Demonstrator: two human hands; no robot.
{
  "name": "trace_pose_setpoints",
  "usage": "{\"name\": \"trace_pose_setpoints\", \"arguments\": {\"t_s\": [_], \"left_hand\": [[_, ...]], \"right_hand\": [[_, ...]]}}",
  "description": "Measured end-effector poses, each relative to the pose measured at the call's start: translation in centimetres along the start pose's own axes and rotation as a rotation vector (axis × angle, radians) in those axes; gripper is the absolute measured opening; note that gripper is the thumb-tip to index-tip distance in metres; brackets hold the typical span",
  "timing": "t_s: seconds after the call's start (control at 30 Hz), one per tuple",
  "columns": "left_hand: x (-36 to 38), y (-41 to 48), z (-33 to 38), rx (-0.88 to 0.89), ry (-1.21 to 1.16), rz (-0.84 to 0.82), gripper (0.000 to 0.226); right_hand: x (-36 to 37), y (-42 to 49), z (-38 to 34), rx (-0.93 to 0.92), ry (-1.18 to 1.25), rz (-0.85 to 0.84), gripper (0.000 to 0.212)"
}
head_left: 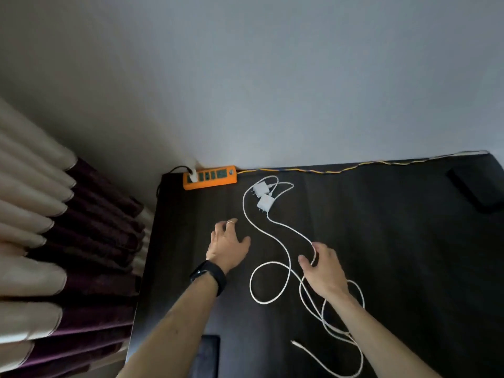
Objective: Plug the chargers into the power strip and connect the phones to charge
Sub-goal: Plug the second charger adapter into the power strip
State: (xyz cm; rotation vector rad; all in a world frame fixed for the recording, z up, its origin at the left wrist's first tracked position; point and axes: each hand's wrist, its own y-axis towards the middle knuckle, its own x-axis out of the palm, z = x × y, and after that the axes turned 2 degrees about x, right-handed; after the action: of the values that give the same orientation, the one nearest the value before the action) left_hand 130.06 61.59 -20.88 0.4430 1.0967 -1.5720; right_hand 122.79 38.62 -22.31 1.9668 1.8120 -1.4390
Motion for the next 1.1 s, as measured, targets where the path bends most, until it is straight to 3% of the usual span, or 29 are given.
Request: {"name": "trace_pose_setpoints", "arguments": {"t_s": [0.13, 0.27, 0.33, 0.43, 0.5, 0.6, 0.7, 0.77, 0.83, 0.9, 0.93, 1.03, 1.1], "left_hand": [[-1.3, 6.9, 4.2, 0.002, -0.011, -0.001, 0.078], [-0.6, 11.5, 5.6, -0.031, 0.007, -0.028, 0.087], [-0.2, 12.7, 5.7, -0.044, -0.032, -0.048, 0.075], [0.3, 13.2, 5.9, -0.001, -0.119, -0.028, 0.031], [0.3, 12.4, 6.2, 0.042, -0.202, 0.016, 0.025], [-0.4, 10.6, 6.9, 0.091, -0.363, 0.006, 0.023], [-2.6, 7.6, 7.6, 0.196, -0.328, -0.021, 0.024], [-4.4, 5.3, 7.9, 0.26, -0.301, -0.01, 0.025], [-5.8, 3.6, 8.4, 0.284, -0.304, -0.061, 0.028], [-7.5, 1.2, 8.4, 0.297, -0.319, -0.155, 0.031], [-8.2, 0.0, 8.3, 0.31, -0.334, -0.207, 0.031], [-10.5, -4.1, 7.8, 0.407, -0.38, -0.331, 0.029], [-12.2, -6.9, 7.4, 0.47, -0.384, -0.399, 0.028]], "right_hand": [[-0.2, 5.6, 0.0, 0.185, -0.155, -0.162, 0.072], [0.1, 8.3, 2.5, 0.182, -0.065, -0.233, 0.02], [-0.6, 8.9, 3.4, 0.199, 0.062, -0.163, 0.017], [-2.5, 9.7, 4.6, 0.341, 0.292, 0.061, 0.018], [-4.2, 10.2, 5.7, 0.486, 0.505, 0.206, 0.017], [-6.9, 10.6, 6.9, 0.661, 0.805, 0.378, 0.033], [-8.4, 8.9, 6.2, 0.696, 0.569, 0.498, 0.053], [-8.3, 6.4, 4.6, 0.609, 0.408, 0.5, 0.074], [-7.6, 4.7, 2.9, 0.445, 0.266, 0.433, 0.077], [-6.6, 2.4, 0.5, 0.266, 0.32, 0.263, 0.054], [-5.9, 1.3, -1.0, 0.243, 0.437, 0.127, 0.048], [-4.8, -2.4, -6.4, 0.326, 0.853, -0.266, 0.054], [-3.9, -4.1, -9.1, 0.38, 1.041, -0.403, 0.054]]}}
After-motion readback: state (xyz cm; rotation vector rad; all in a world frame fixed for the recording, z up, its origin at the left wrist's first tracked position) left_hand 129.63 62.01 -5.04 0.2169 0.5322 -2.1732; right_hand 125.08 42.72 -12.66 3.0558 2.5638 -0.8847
